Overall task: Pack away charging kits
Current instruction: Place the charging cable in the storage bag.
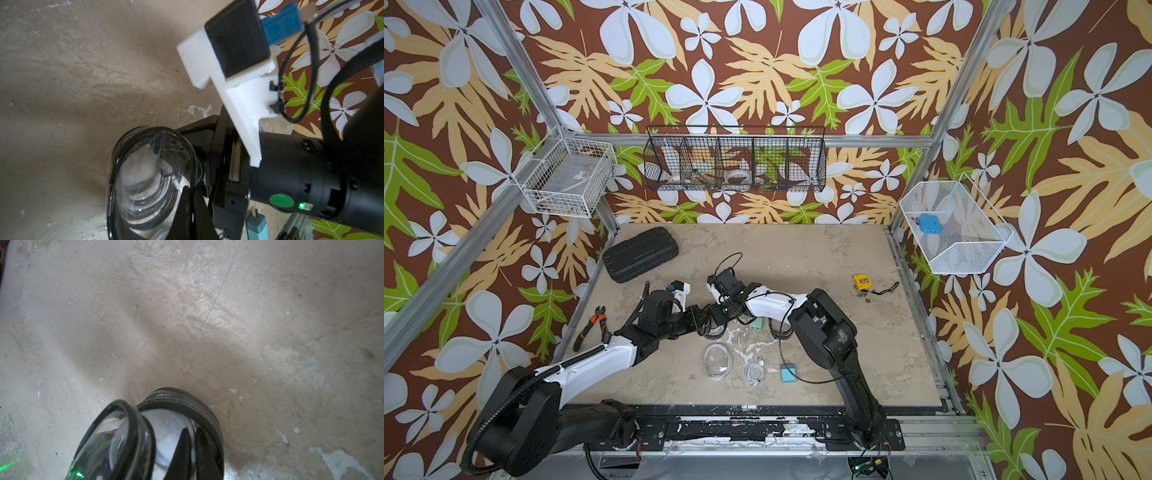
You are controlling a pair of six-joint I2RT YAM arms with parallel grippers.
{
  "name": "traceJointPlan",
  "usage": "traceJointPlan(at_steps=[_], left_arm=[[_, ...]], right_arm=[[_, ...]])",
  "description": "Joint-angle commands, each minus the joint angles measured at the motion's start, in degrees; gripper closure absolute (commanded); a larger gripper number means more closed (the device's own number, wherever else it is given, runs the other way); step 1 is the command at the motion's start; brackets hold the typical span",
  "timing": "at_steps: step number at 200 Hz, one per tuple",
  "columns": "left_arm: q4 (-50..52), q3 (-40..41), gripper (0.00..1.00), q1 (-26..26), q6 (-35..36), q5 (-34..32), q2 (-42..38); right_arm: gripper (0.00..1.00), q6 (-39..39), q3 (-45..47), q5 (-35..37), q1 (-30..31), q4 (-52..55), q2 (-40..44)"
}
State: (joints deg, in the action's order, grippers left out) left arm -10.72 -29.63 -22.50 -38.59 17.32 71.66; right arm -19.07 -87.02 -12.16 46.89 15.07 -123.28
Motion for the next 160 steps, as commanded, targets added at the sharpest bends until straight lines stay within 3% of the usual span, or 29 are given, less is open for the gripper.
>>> traceJointPlan(at_steps=[1, 32, 58, 86, 138, 160], left_arm=[[0.5, -0.6, 1.0, 0.2, 1.1, -0.8, 0.1], [2.8, -1.4, 1.0, 0.3, 1.9, -2.9, 0.3], [4.8, -2.3, 1.0, 0.3, 2.7, -4.3, 0.9], [7.3, -3.7, 1.0, 0.3, 3.6, -6.2, 1.2], [11.0, -5.9, 1.0, 0.3, 4.5, -8.1, 0.8], [11.2, -6.4, 1.0, 0.3, 4.8, -8.0, 0.6]], right_arm=[[0.84, 0.0, -0.6, -0.9, 0.1, 0.0, 1.1], [0.76, 0.3, -0.1, -0.5, 0.1, 0.5, 3.9], [0.64, 0.6, 2.2, 0.8, 0.1, 0.2, 6.9], [0.63, 0.6, 5.4, 2.5, -0.2, -0.1, 9.5], [0.43, -1.2, 12.4, 5.9, -4.7, 1.6, 16.2], [0.39, -1.4, 13.6, 7.6, -5.8, 3.6, 15.9]])
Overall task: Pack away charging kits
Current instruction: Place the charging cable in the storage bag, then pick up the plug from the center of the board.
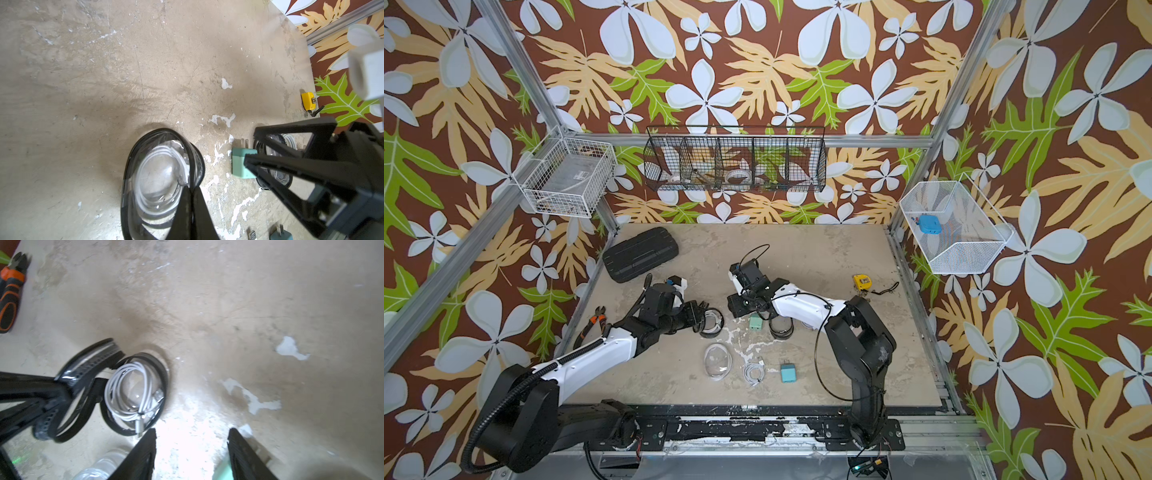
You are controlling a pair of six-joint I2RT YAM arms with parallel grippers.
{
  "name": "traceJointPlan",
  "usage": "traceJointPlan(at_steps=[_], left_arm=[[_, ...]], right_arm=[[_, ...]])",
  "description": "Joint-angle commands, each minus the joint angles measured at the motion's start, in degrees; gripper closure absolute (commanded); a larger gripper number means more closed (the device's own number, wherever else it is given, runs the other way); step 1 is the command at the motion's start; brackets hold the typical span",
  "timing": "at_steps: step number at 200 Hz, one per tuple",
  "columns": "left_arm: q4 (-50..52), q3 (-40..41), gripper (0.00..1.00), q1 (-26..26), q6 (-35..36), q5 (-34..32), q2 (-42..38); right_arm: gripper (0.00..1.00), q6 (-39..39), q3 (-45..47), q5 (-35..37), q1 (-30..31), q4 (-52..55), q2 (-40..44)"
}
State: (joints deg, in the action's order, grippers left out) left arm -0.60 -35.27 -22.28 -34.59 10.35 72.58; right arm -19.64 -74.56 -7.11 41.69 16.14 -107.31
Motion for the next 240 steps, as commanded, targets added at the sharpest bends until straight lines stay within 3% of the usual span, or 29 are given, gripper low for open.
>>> traceJointPlan(at_steps=[1, 46, 108, 163, 215, 240], left_arm=[[1.1, -0.7, 1.0, 0.1, 0.8, -1.0, -0.3], [1.2, -1.4, 1.0, 0.0, 1.2, -0.7, -0.8], [0.8, -1.1, 1.0, 0.1, 1.7, 0.0, -0.9], [0.3, -0.9, 1.0, 0.0, 1.8, 0.6, -0.9], [-0.5, -0.8, 1.0, 0.0, 1.5, 1.4, 0.0], [-0.7, -0.9, 1.0, 0.0, 1.4, 2.0, 0.5]], right_arm=[[0.39, -0.9, 1.2, 2.6, -0.7, 2.6, 0.0], [0.33, -3.2, 4.5, 6.1, -1.2, 3.7, 0.5], [0.35, -4.9, 8.6, 5.7, -1.2, 3.5, 2.4], [0.41, -4.8, 7.1, 3.3, -1.2, 2.8, 0.2], [0.56, -3.6, 5.7, 2.4, -1.1, 3.5, -1.3], [0.46, -2.8, 6.3, 2.5, -1.0, 3.8, -0.8]])
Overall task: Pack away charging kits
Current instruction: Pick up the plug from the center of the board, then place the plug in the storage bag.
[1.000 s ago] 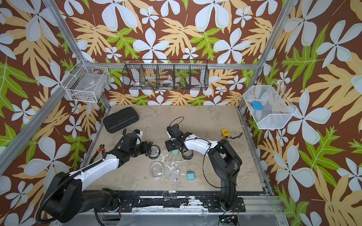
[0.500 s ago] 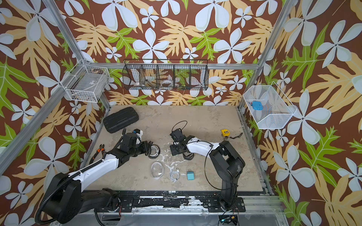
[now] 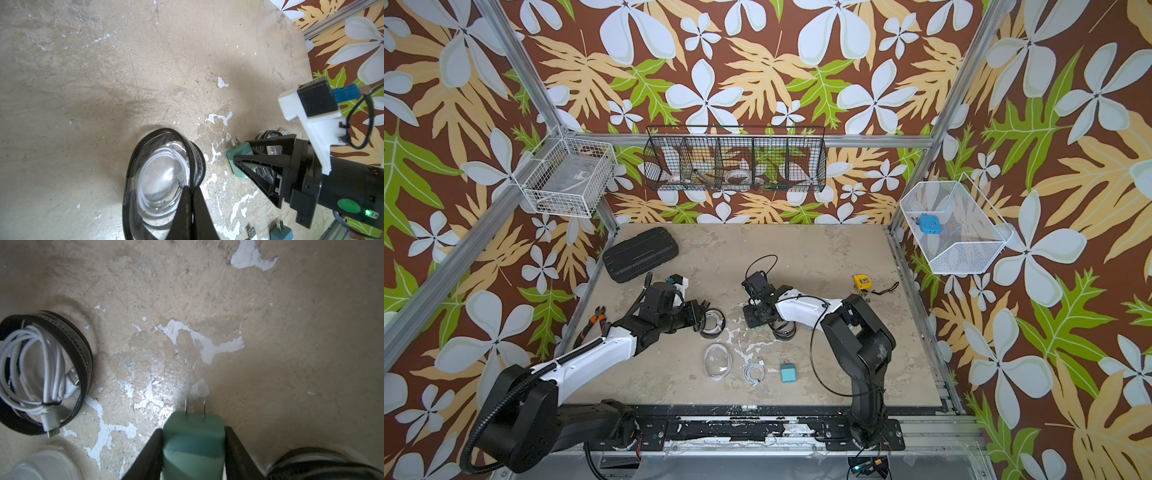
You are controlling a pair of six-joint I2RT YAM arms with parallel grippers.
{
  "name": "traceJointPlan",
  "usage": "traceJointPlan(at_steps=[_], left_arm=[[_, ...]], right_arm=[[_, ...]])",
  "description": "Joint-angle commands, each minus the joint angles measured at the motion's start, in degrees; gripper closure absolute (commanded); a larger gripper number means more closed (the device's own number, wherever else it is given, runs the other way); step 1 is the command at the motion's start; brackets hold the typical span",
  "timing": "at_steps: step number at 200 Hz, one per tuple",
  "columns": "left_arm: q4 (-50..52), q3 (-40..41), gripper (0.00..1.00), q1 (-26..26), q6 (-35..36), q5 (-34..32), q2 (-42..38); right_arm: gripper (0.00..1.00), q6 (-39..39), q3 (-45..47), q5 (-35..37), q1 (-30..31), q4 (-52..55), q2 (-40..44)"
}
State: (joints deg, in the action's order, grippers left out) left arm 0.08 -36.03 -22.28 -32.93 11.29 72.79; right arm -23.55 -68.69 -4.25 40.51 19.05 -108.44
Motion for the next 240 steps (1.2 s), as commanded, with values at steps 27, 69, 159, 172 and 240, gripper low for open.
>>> traceJointPlan(at_steps=[27, 69, 159, 172, 240], left_arm=[[-1.6, 0.0, 1.0, 0.0, -0.6, 0.9, 0.2], [-2.0, 0.1, 1.0, 0.0, -1.1, 1.1, -0.1], [-7.6, -0.3, 1.0, 0.0, -5.1, 10.1, 2.3], [-8.2, -0.3, 1.0, 0.0, -5.6, 10.3, 2.7], [-17.9, 4.9, 1.0, 0.0, -14.6, 11.9, 2.3]], right_arm=[[0.47, 1.4, 1.0, -0.3, 0.5, 1.0, 1.0], [0.67, 1.8, 0.8, 0.7, 0.8, 1.5, 2.1], [0.71, 0.1, -8.1, -12.5, 2.2, -0.9, 3.1], [0.71, -0.6, -9.2, -14.4, 2.6, -2.0, 1.5], [0.7, -1.9, -9.9, -15.5, 4.3, -4.6, -4.2]])
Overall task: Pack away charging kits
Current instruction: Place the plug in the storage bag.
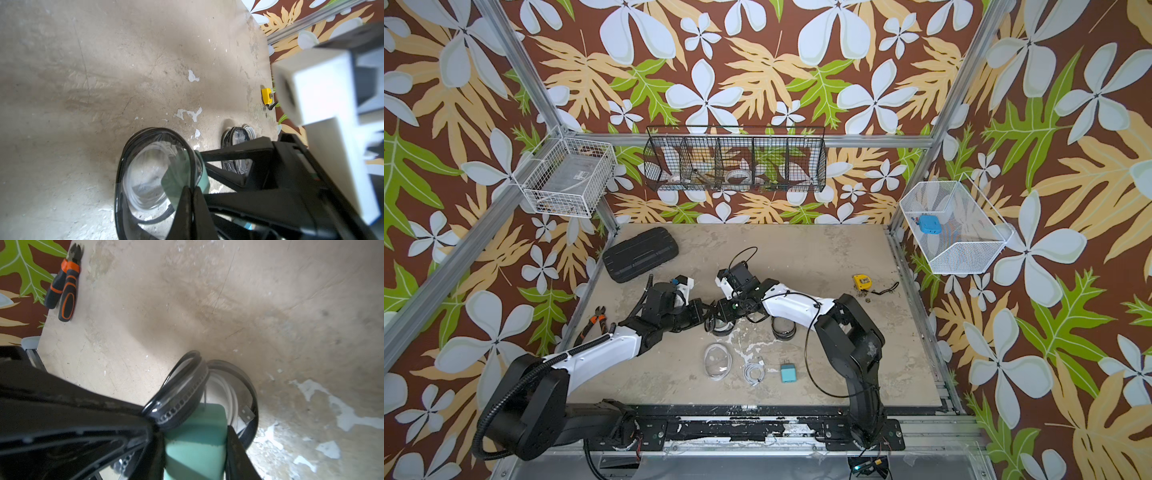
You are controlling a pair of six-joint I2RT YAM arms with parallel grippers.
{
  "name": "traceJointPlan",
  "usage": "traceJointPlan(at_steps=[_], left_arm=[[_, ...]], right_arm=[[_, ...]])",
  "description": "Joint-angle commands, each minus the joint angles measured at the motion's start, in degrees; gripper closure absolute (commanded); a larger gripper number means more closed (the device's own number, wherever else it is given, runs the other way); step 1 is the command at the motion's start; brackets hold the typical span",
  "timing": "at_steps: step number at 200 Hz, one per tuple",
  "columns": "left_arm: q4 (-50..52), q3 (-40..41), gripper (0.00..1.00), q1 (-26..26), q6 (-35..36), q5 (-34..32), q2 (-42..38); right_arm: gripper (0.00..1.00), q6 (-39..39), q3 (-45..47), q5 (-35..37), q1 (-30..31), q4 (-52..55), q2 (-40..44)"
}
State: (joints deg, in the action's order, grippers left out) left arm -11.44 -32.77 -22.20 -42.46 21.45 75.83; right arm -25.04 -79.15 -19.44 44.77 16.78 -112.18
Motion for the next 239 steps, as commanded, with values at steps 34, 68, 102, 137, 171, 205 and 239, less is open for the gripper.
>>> traceJointPlan(at_steps=[34, 68, 102, 137, 171, 205, 239], left_arm=[[-8.4, 3.4, 1.0, 0.3, -6.1, 2.1, -1.2], [-9.0, 4.7, 1.0, 0.8, -6.2, 1.2, -2.8], [-9.1, 4.1, 1.0, 0.8, -5.4, 2.2, -1.7], [-6.4, 2.9, 1.0, 0.8, -2.7, 1.1, -1.2], [-5.2, 2.7, 1.0, 0.8, -0.8, 0.4, -1.1], [-5.5, 2.7, 1.0, 0.8, -0.4, 0.5, -0.4], [-6.1, 2.9, 1.0, 0.8, -0.6, 0.7, -0.3]], right_arm=[[0.7, 1.0, 0.1, -0.3, 0.0, -2.8, -2.8], [0.68, 1.0, -0.6, -0.8, 0.0, -3.2, -4.3], [0.72, 1.5, -1.2, -0.1, 0.1, -2.2, -4.4], [0.66, 1.9, -1.1, 1.5, 0.1, -1.8, -1.6], [0.66, 2.9, -1.9, 2.7, 0.1, 0.2, -2.3], [0.65, 2.3, -0.4, 0.3, 0.1, -1.4, -3.5], [0.65, 2.5, -1.5, 1.7, 0.1, -0.5, -5.1]])
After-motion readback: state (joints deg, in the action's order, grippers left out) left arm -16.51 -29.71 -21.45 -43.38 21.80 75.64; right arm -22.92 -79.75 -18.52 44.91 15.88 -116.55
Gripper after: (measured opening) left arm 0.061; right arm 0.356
